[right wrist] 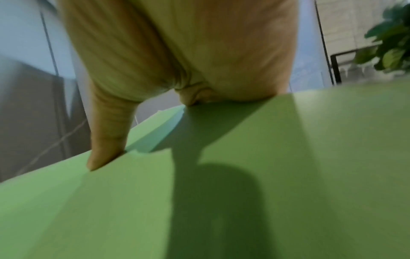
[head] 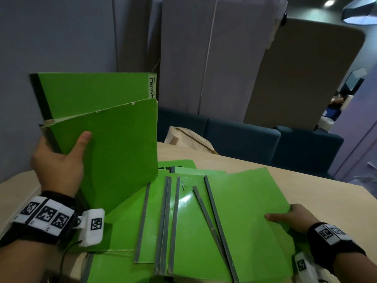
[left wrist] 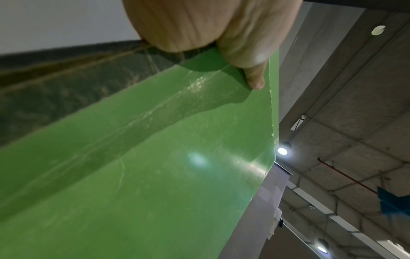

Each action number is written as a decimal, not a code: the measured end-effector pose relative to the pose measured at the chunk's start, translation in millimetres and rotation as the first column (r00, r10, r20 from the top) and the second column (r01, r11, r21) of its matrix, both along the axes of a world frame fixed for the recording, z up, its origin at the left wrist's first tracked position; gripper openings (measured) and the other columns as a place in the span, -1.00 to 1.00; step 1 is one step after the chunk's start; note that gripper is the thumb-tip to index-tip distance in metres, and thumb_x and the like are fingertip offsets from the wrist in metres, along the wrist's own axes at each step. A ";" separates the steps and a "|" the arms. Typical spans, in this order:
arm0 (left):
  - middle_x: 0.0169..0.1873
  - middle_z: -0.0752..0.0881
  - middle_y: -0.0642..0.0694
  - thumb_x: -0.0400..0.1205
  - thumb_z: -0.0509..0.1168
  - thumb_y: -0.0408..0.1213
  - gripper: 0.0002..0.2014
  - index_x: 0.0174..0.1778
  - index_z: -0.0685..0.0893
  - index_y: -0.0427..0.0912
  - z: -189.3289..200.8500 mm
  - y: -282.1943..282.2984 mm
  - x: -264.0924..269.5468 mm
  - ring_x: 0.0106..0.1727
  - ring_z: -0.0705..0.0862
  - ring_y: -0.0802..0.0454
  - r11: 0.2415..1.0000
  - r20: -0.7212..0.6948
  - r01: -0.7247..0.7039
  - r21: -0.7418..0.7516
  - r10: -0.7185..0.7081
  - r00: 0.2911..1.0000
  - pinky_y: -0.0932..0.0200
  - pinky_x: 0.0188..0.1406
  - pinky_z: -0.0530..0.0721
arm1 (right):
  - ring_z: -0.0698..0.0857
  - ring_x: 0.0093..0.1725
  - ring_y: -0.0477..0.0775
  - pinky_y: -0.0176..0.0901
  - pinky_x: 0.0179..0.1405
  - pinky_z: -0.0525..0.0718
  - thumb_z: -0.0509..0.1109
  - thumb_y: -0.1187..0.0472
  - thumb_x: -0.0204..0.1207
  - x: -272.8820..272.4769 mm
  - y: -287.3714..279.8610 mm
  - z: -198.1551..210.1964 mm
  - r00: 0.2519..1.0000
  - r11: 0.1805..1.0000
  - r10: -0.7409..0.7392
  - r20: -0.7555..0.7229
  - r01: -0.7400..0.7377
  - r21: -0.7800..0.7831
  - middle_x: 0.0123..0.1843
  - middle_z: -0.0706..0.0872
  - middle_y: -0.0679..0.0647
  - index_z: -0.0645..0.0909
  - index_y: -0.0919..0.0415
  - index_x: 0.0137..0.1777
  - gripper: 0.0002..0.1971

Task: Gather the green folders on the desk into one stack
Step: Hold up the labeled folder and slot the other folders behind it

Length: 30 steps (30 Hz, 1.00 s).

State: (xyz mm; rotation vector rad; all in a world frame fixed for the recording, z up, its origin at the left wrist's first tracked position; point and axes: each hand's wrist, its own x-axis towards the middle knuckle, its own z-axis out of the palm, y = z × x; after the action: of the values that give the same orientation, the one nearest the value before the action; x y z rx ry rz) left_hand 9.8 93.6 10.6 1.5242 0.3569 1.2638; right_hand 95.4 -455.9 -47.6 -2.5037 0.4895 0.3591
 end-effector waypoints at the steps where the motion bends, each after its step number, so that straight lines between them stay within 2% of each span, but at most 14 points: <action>1: 0.16 0.84 0.00 0.41 0.53 0.36 -0.33 0.29 0.75 -0.04 1.1 1.3 -0.7 0.16 0.83 0.07 1.000 0.006 -0.006 0.001 0.006 1.000 -0.17 0.24 0.78 | 0.78 -0.42 0.15 -0.13 -0.33 0.72 0.76 -0.01 0.30 -0.3 1.3 4.9 0.999 0.996 -0.002 0.049 -0.002 0.091 -0.36 0.86 0.12 0.74 0.35 -0.04 -0.54; 4: 0.13 0.83 -0.05 0.37 0.51 0.38 -0.30 0.26 0.75 -0.05 7.2 -2.8 -2.3 0.11 0.84 -0.01 1.000 -0.010 0.020 -0.001 -0.020 1.000 -0.21 0.22 0.79 | 0.90 -0.31 0.19 -0.04 -0.24 0.75 0.73 0.19 0.38 -2.8 13.6 35.3 0.981 0.945 -0.021 0.194 -0.044 0.325 -0.23 0.91 0.16 0.76 0.32 0.08 -0.65; 7: 0.06 0.81 -0.04 0.37 0.51 0.25 -0.47 0.16 0.76 0.04 19.6 -11.7 -6.7 0.09 0.82 -0.03 0.998 -0.027 0.060 0.014 -0.060 0.998 -0.14 0.22 0.76 | 0.90 -0.32 0.16 -0.11 -0.38 0.77 0.72 0.23 0.36 -2.9 31.9 72.1 0.937 0.860 -0.033 0.348 -0.151 0.488 -0.22 0.91 0.19 0.75 0.39 0.10 -0.63; 9: -0.02 0.80 0.05 0.39 0.51 0.19 -0.50 0.17 0.76 0.02 26.8 -19.5 -9.8 0.04 0.82 0.09 0.996 -0.017 0.091 0.017 -0.091 0.996 0.00 0.15 0.76 | 0.90 -0.29 0.13 -0.17 -0.48 0.78 0.84 0.00 0.09 -2.5 43.1 89.8 0.890 0.789 -0.043 0.454 -0.249 0.561 -0.21 0.91 0.17 0.76 0.37 0.08 -0.36; 11: -0.14 0.77 0.26 0.41 0.52 0.13 -0.65 0.04 0.74 0.10 32.4 -28.7 -11.7 -0.10 0.78 0.41 0.994 0.000 0.112 0.016 -0.112 0.994 0.26 -0.05 0.78 | 0.92 -0.18 0.16 -0.16 -0.38 0.82 0.86 -0.30 -0.33 -1.0 51.8 98.9 0.839 0.745 -0.076 0.538 -0.311 0.590 -0.11 0.92 0.15 0.77 0.32 0.09 0.00; 12: -0.22 0.78 0.30 0.42 0.53 0.09 -0.71 0.00 0.72 0.13 33.8 -31.9 -11.6 -0.15 0.75 0.52 0.992 0.005 0.127 0.018 -0.127 0.992 0.41 -0.13 0.75 | 0.92 -0.12 0.16 -0.15 -0.33 0.84 0.84 -0.34 -0.40 -0.3 55.7 100.1 0.812 0.713 -0.098 0.575 -0.346 0.610 -0.06 0.93 0.15 0.77 0.30 0.12 0.07; 14: -0.24 0.80 0.31 0.45 0.55 0.01 -0.71 0.04 0.74 0.07 34.2 -41.5 -6.6 -0.18 0.74 0.56 0.986 0.014 0.167 0.004 -0.167 0.986 0.51 -0.20 0.71 | 0.91 -0.07 0.14 -0.13 -0.26 0.85 0.86 -0.27 -0.27 -1.3 61.4 100.1 0.758 0.652 -0.151 0.634 -0.406 0.640 -0.01 0.92 0.14 0.75 0.28 0.16 -0.02; 16: -0.16 0.78 0.23 0.52 0.55 -0.10 -0.69 0.15 0.74 -0.05 35.1 -52.5 -1.6 -0.21 0.74 0.55 0.981 0.020 0.191 -0.008 -0.191 0.981 0.50 -0.25 0.71 | 0.91 -0.11 0.06 -0.17 -0.28 0.84 0.79 -0.09 -0.03 -5.0 69.4 100.0 0.723 0.601 -0.190 0.664 -0.449 0.661 0.00 0.92 0.16 0.73 0.25 0.15 -0.26; 18: -0.10 0.79 0.18 0.55 0.54 -0.12 -0.76 0.10 0.74 -0.01 37.4 -61.6 3.4 -0.16 0.77 0.48 0.973 0.024 0.227 -0.031 -0.226 0.974 0.34 -0.15 0.76 | 0.89 -0.22 -0.02 -0.21 -0.35 0.82 0.68 0.06 0.16 -6.9 72.2 97.5 0.704 0.570 -0.214 0.677 -0.473 0.672 -0.01 0.88 0.27 0.71 0.29 0.12 -0.46; 19: -0.08 0.82 0.15 0.54 0.53 -0.10 -0.80 0.04 0.74 0.03 38.8 -65.2 6.4 -0.09 0.80 0.39 0.968 0.027 0.243 -0.055 -0.242 0.970 0.22 -0.07 0.77 | 0.89 -0.23 -0.02 -0.19 -0.36 0.82 0.67 0.08 0.18 -7.2 71.7 94.9 0.699 0.567 -0.226 0.679 -0.473 0.675 0.01 0.87 0.31 0.70 0.33 0.14 -0.45; 21: -0.03 0.85 0.10 0.49 0.54 -0.04 -0.77 0.02 0.75 0.05 38.3 -70.6 13.0 0.02 0.84 0.17 0.952 0.037 0.289 -0.103 -0.287 0.957 0.08 0.05 0.77 | 0.90 -0.16 0.06 -0.09 -0.31 0.86 0.79 -0.09 0.04 -5.8 66.2 87.3 0.684 0.563 -0.273 0.676 -0.456 0.689 0.02 0.88 0.27 0.69 0.35 0.20 -0.22; 24: -0.03 0.86 0.07 0.42 0.53 0.00 -0.68 0.05 0.76 0.01 30.6 -82.4 20.2 -0.04 0.86 0.18 0.927 0.013 0.362 -0.098 -0.363 0.932 0.04 0.04 0.80 | 0.91 -0.06 0.10 -0.01 -0.15 0.89 0.84 -0.36 -0.31 -7.6 57.9 80.8 0.665 0.547 -0.353 0.658 -0.423 0.722 0.03 0.91 0.14 0.73 0.26 0.18 0.06; 27: -0.03 0.85 0.05 0.39 0.52 0.02 -0.67 0.03 0.71 0.06 28.0 -92.3 23.1 -0.06 0.84 0.25 0.908 -0.056 0.413 -0.070 -0.417 0.907 0.07 -0.01 0.79 | 0.90 -0.01 0.12 0.02 -0.07 0.88 0.84 -0.37 -0.33 -11.9 56.0 77.0 0.658 0.511 -0.387 0.646 -0.431 0.744 0.06 0.91 0.13 0.73 0.22 0.20 0.08; 30: -0.01 0.84 0.05 0.39 0.49 0.05 -0.67 0.02 0.67 0.10 32.2 -93.8 27.0 0.02 0.82 0.14 0.891 -0.099 0.451 -0.040 -0.453 0.886 -0.01 0.05 0.78 | 0.90 0.04 0.17 0.01 -0.10 0.89 0.83 -0.23 -0.10 -12.6 63.6 70.8 0.687 0.539 -0.332 0.647 -0.424 0.728 0.08 0.91 0.11 0.73 0.18 0.20 -0.14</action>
State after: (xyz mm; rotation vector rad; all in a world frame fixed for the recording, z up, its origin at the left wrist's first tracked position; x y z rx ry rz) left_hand 36.8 -0.1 42.8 1.5510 0.0660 0.8108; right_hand 82.8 -392.3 23.2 -1.4417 -0.1293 -0.3688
